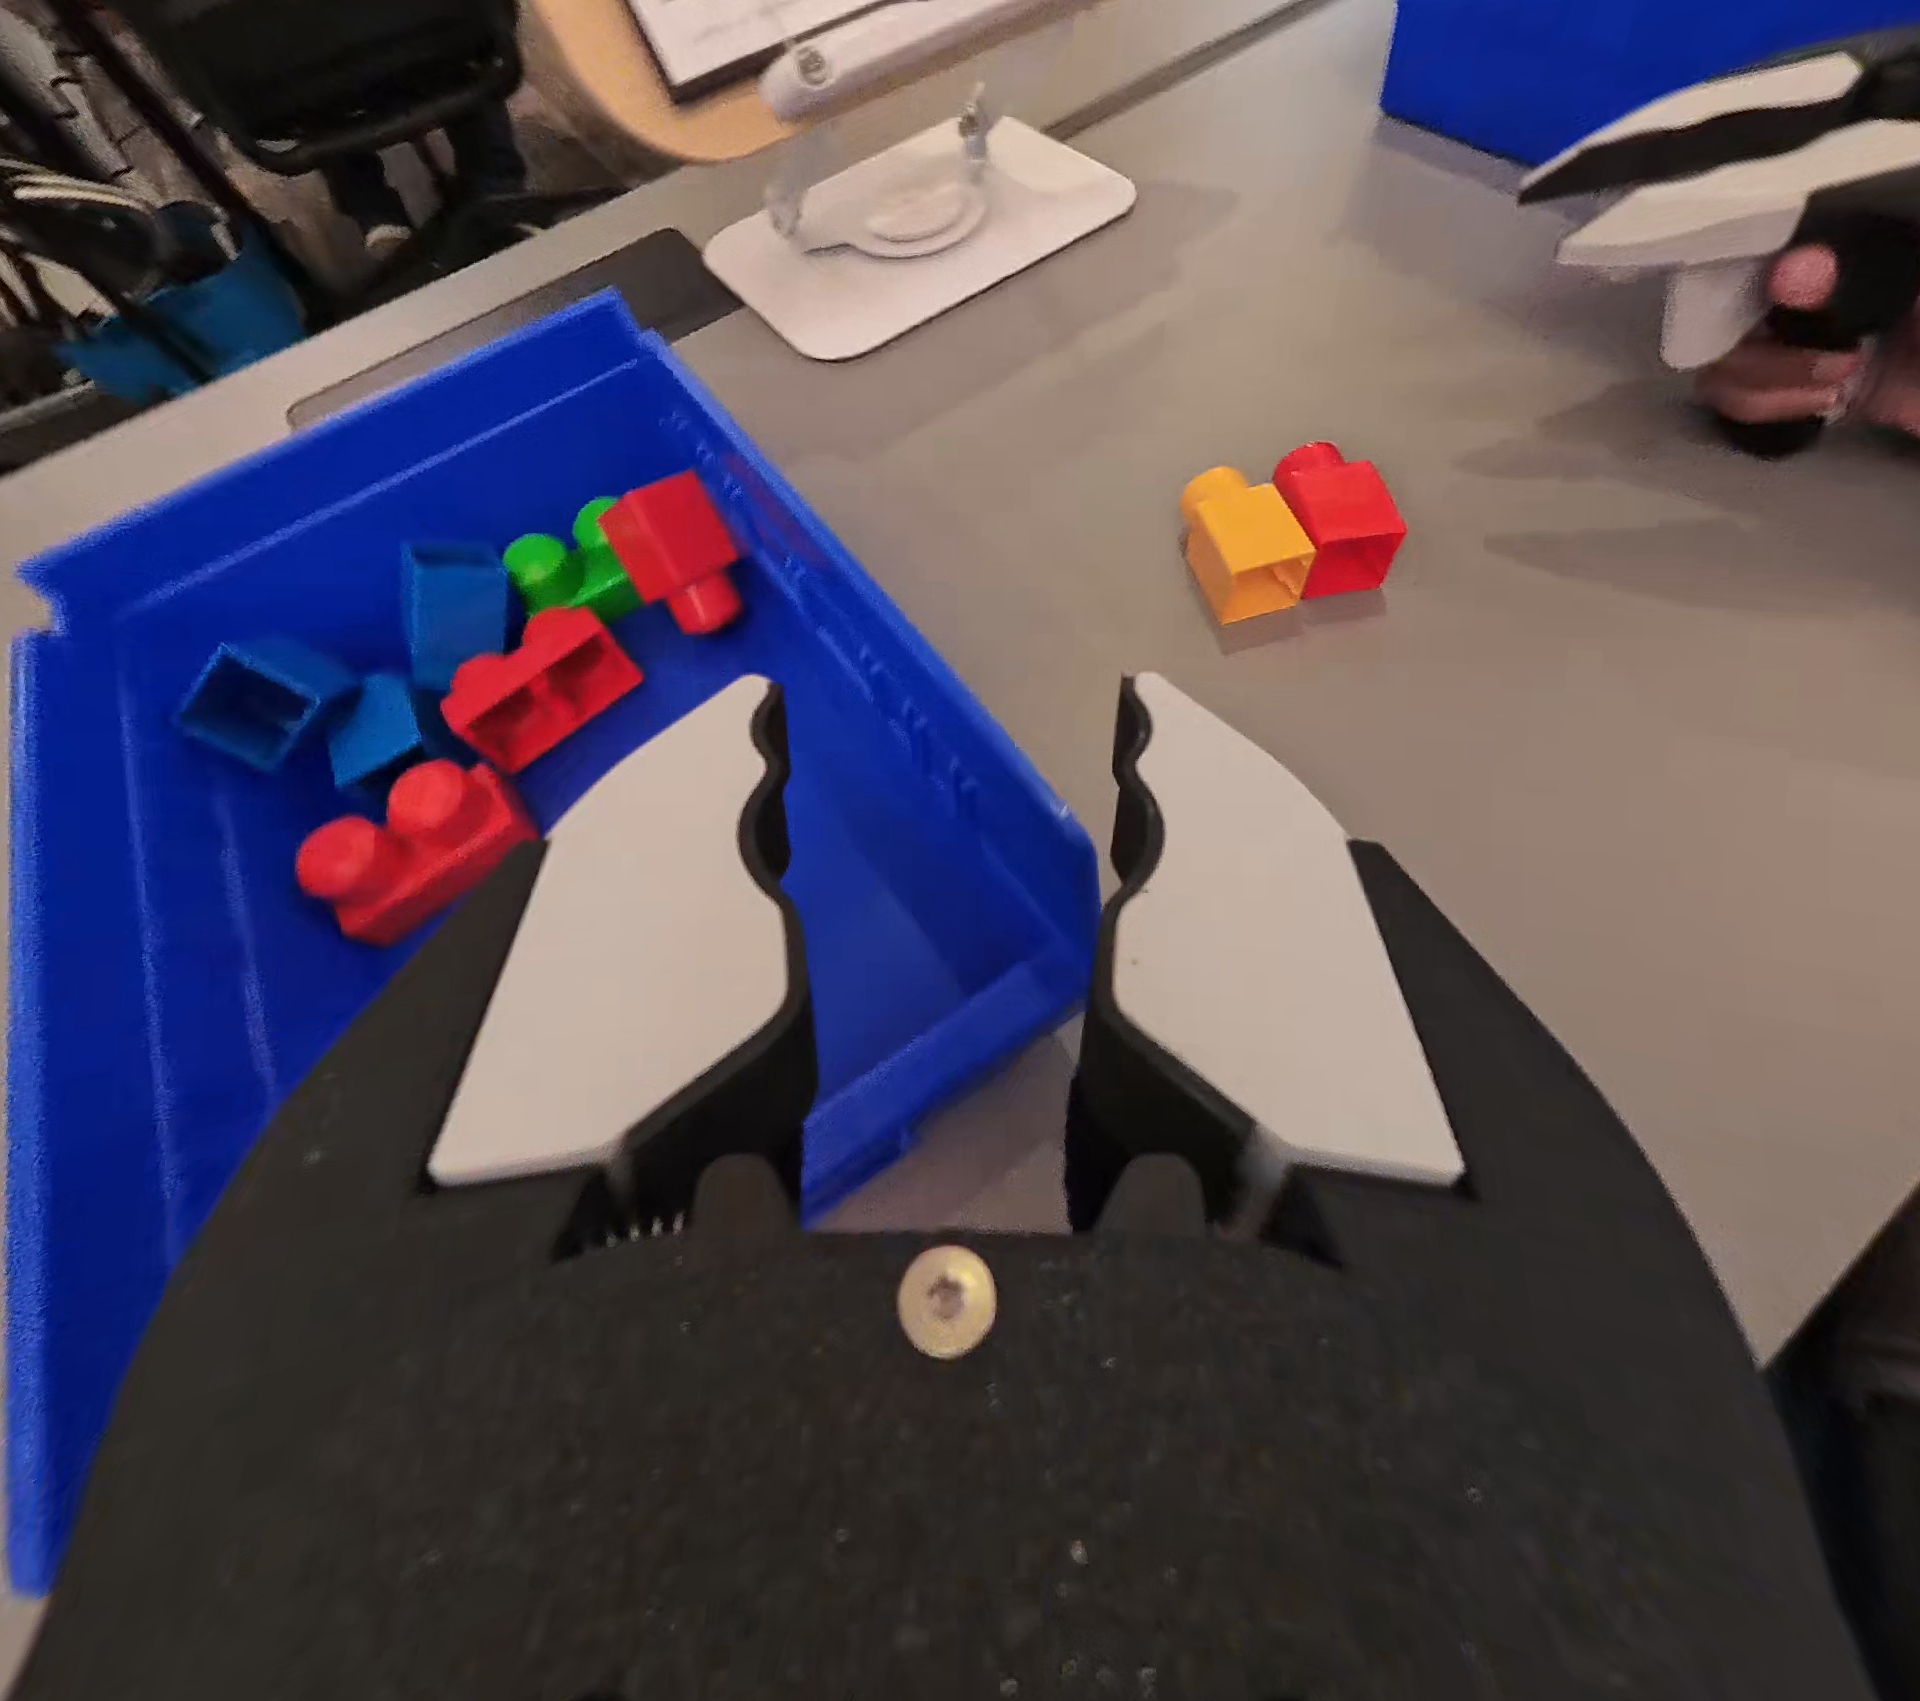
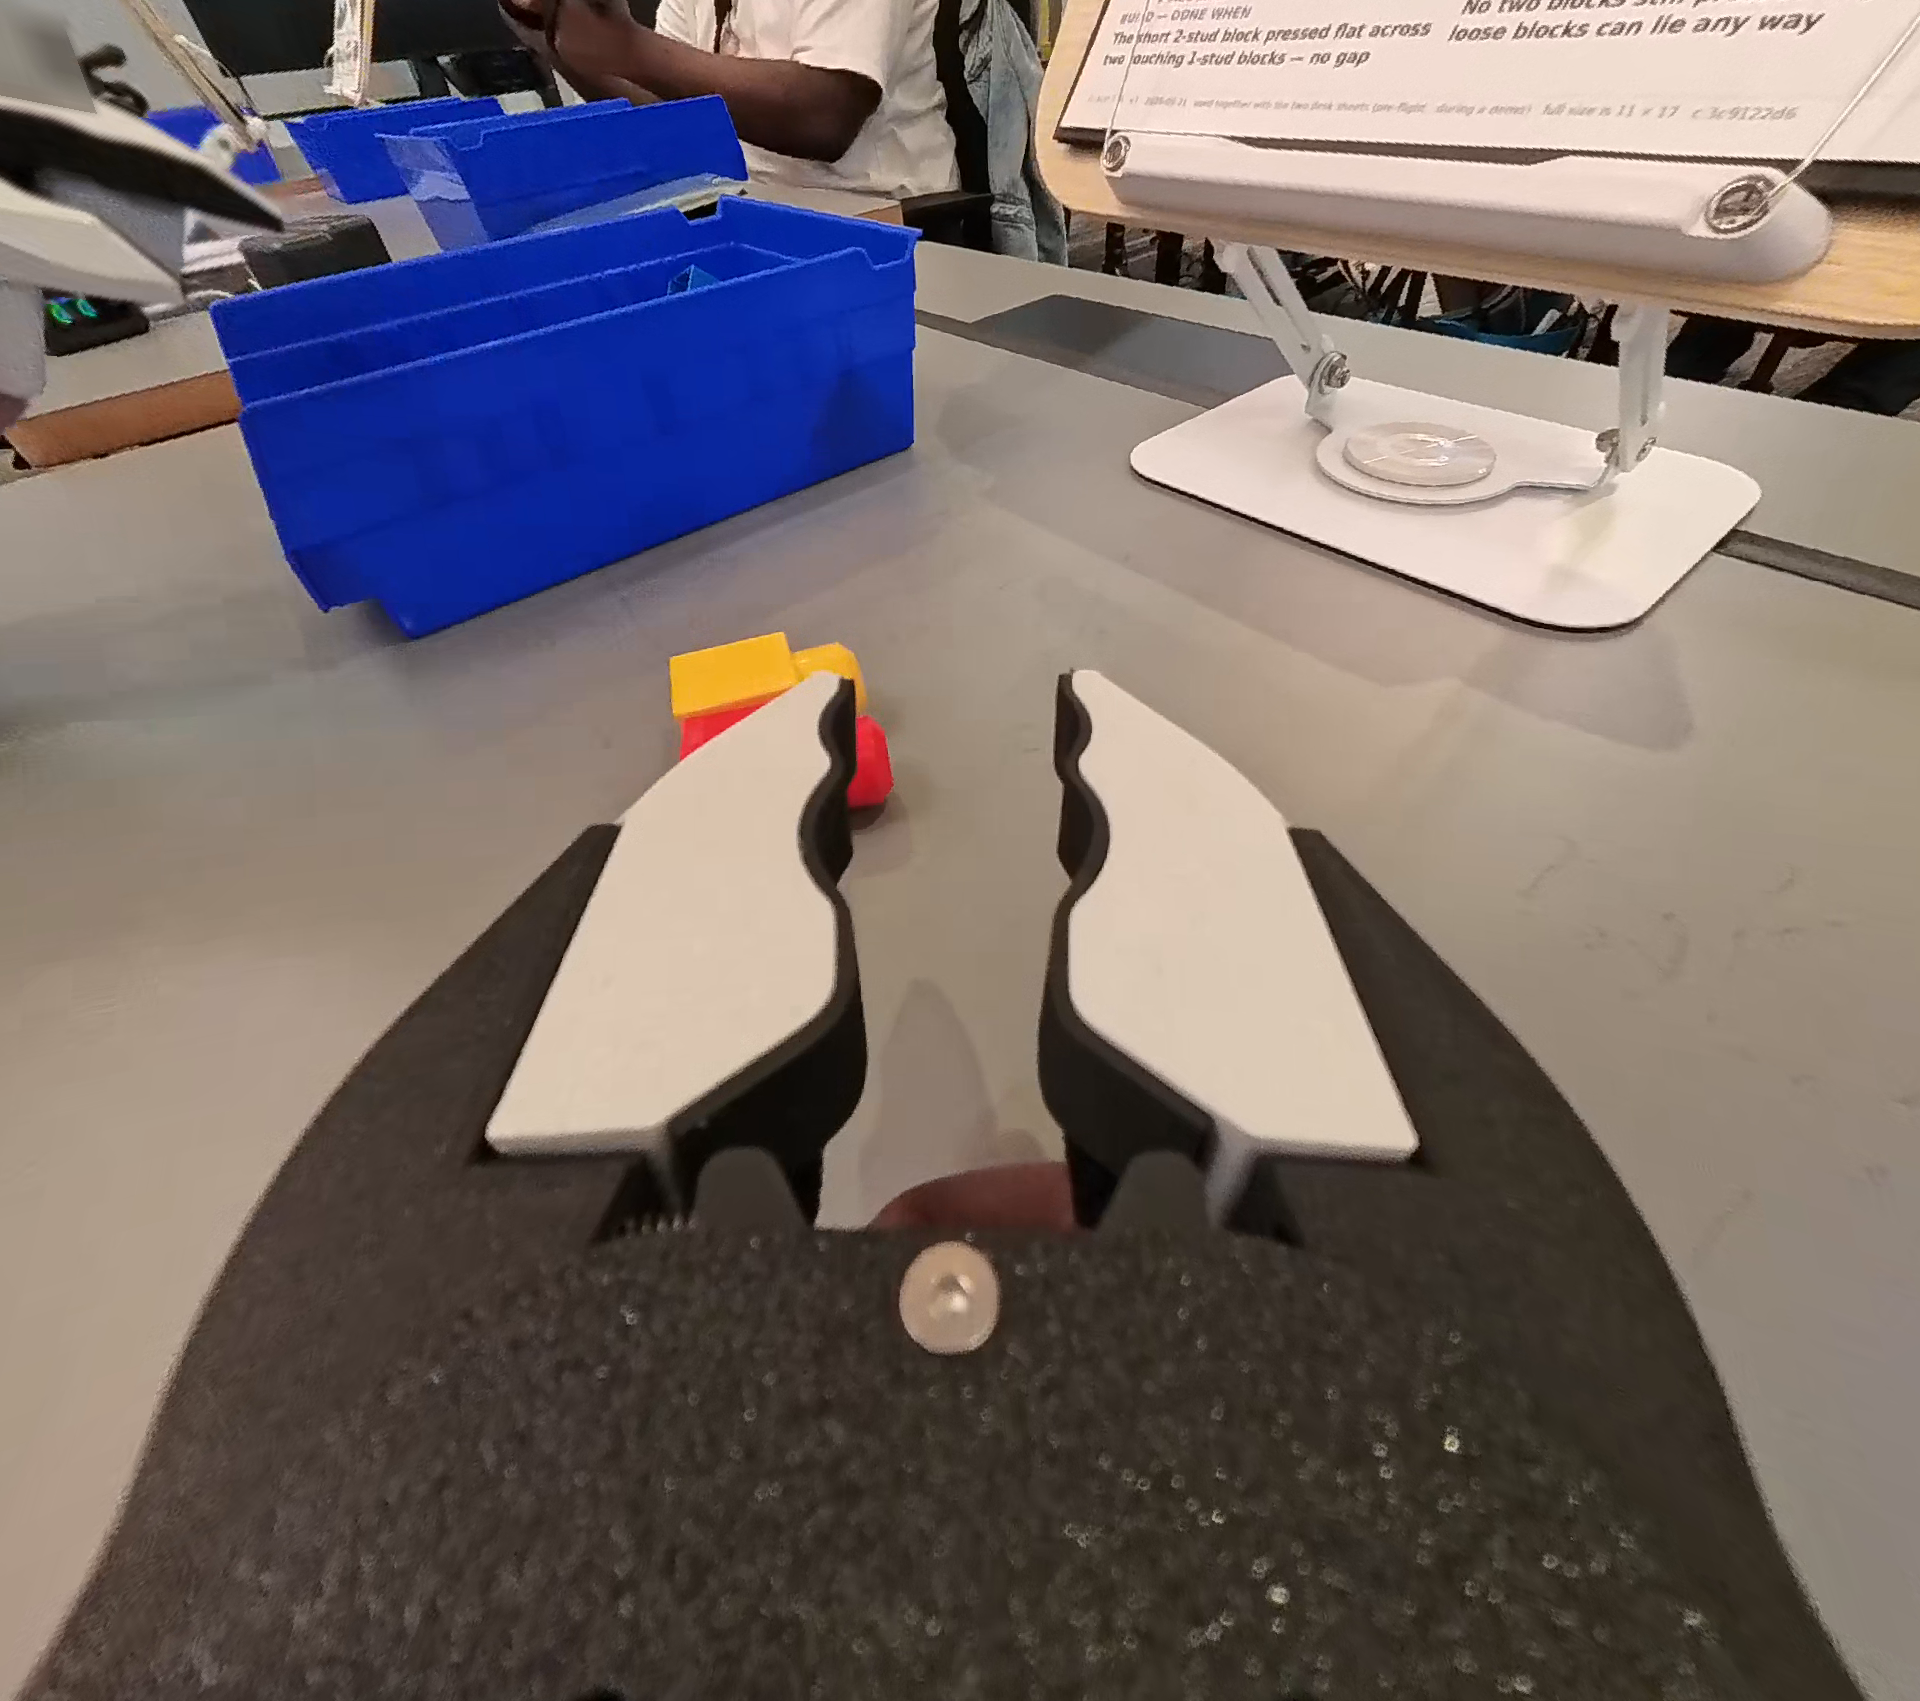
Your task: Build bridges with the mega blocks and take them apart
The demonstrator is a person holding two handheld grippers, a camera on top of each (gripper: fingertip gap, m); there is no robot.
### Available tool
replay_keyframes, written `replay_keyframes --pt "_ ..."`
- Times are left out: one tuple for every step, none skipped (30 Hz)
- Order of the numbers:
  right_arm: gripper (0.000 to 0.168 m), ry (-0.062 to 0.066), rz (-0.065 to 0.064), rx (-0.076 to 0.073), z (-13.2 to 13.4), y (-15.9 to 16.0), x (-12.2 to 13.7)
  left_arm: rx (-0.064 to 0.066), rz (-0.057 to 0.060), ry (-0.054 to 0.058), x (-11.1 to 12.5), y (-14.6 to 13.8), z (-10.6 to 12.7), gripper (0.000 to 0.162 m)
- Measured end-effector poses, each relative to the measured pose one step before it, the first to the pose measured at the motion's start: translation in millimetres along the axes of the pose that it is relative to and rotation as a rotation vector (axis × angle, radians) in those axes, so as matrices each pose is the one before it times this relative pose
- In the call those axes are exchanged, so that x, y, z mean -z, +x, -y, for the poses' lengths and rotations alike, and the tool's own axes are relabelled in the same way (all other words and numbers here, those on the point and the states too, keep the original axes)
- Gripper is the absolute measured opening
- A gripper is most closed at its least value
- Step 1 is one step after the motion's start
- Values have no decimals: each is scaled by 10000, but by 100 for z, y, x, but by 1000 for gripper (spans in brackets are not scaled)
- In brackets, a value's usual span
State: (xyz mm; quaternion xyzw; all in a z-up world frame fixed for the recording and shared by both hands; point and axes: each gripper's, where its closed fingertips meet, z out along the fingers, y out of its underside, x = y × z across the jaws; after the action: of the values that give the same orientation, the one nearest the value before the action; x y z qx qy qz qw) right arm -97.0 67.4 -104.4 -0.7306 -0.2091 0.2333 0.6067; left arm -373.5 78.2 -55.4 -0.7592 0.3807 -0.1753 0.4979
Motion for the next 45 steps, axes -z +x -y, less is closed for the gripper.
replay_keyframes --pt "36 -3 1 -8 -4 15 -45 314 187 -2 139 -354 -732 60" --pt "36 -6 -9 0 0 27 -33 225 219 -168 -80 -445 -712 60" --pt "36 -17 -3 3 -23 12 -46 193 267 -238 -285 -569 -569 61" --pt "36 -23 6 2 -25 -19 -17 171 225 -294 -506 -558 -379 65" --pt "36 -2 -2 8 -2 1 -5 209 425 -266 -657 -878 -91 72" --pt "35 -1 2 -1 -2 -3 1 264 726 -217 -769 -1377 171 70" --pt "35 -7 2 -9 -15 4 -12 205 639 -175 -977 -1299 391 69" --pt "35 -4 9 -8 -3 -4 1 189 416 -196 -1225 -970 431 71" --pt "35 1 8 -5 1 -6 5 256 288 -371 -1480 -788 259 72" --pt "35 6 7 1 5 -6 10 210 180 -437 -1631 -591 274 78" --pt "35 12 2 1 10 -3 27 165 151 -396 -1647 -493 298 86" --pt "35 16 1 -2 11 -16 40 121 66 -359 -1573 -294 298 87" --pt "35 4 6 0 -4 -21 49 92 -54 -295 -1488 -84 308 88" --pt "35 -11 12 9 -24 -39 47 114 -95 -350 -1382 39 161 89" --pt "35 -17 9 18 -21 -45 41 180 -139 -399 -1196 130 47 92" --pt "35 -9 -1 22 -22 -42 36 226 -113 -359 -1017 81 61 93" --pt "34 -12 7 35 -15 -61 27 245 88 -233 -785 -270 150 93" --pt "34 -12 2 47 -16 -75 17 248 221 -111 -607 -481 188 93" --pt "34 -7 -6 47 -15 -53 -3 257 134 -118 -480 -360 99 93" --pt "34 -18 10 43 -15 -65 -10 294 -31 -145 -399 -94 3 95" --pt "34 -23 7 35 -18 -55 -22 316 -145 -100 -294 68 22 97" --pt "34 -18 6 30 -20 -42 -29 250 -20 -26 -137 -86 80 97" --pt "34 -21 10 20 -24 -33 -22 101 205 26 -39 -322 92 94" --pt "34 -23 13 11 -23 -23 -31 36 159 -16 -48 -225 -2 91" --pt "34 -26 9 6 -36 -21 -31 21 92 -17 -22 -102 -9 90" --pt "34 -18 18 0 -15 -23 -36 -41 201 -53 -11 -254 -83 86" --pt "34 -17 14 -3 -13 -20 -37 -115 309 -32 -25 -402 -83 80" --pt "33 -21 6 -4 -29 -2 -30 -120 320 29 -30 -443 -70 70" --pt "33 -9 7 -7 -18 -1 -11 -101 164 70 -12 -233 -72 65" --pt "33 3 5 -8 3 -4 4 -50 24 101 2 -32 -84 67" --pt "33 11 -2 -14 12 24 16 -61 16 89 -6 41 -98 71" --pt "33 12 -6 -15 14 21 10 -187 135 -31 -69 -37 -240 78" --pt "33 -11 1 -6 -9 -1 -14 -299 300 -198 -128 -242 -392 83" --pt "33 -19 3 7 -29 -2 -16 -268 249 -296 -194 -210 -476 88" --pt "33 -3 0 15 -4 -19 -8 -113 63 -213 -225 -32 -393 93" --pt "32 8 4 13 5 -22 12 48 -43 -83 -190 -13 -209 96" --pt "32 12 5 3 12 -8 13 170 -45 46 -97 -160 -18 95" --pt "32 6 6 -15 7 12 6 233 -52 106 -29 -184 61 94" --pt "32 -6 6 -29 -11 20 -11 204 -103 43 15 -102 7 94" --pt "32 -7 8 -31 -14 24 -3 159 -96 22 63 -72 34 94" --pt "32 -5 9 -31 -10 29 -12 107 -86 44 49 -21 73 94" --pt "31 -3 6 -24 0 17 -3 52 -74 -13 -8 -26 14 93" --pt "31 -11 4 -9 -19 6 -17 33 -75 -55 -39 -32 -19 92" --pt "31 -17 9 4 -18 -12 -15 -1 -85 -10 -25 -15 51 84" --pt "31 -8 1 13 -11 -22 -5 -44 -84 88 70 -42 169 70"
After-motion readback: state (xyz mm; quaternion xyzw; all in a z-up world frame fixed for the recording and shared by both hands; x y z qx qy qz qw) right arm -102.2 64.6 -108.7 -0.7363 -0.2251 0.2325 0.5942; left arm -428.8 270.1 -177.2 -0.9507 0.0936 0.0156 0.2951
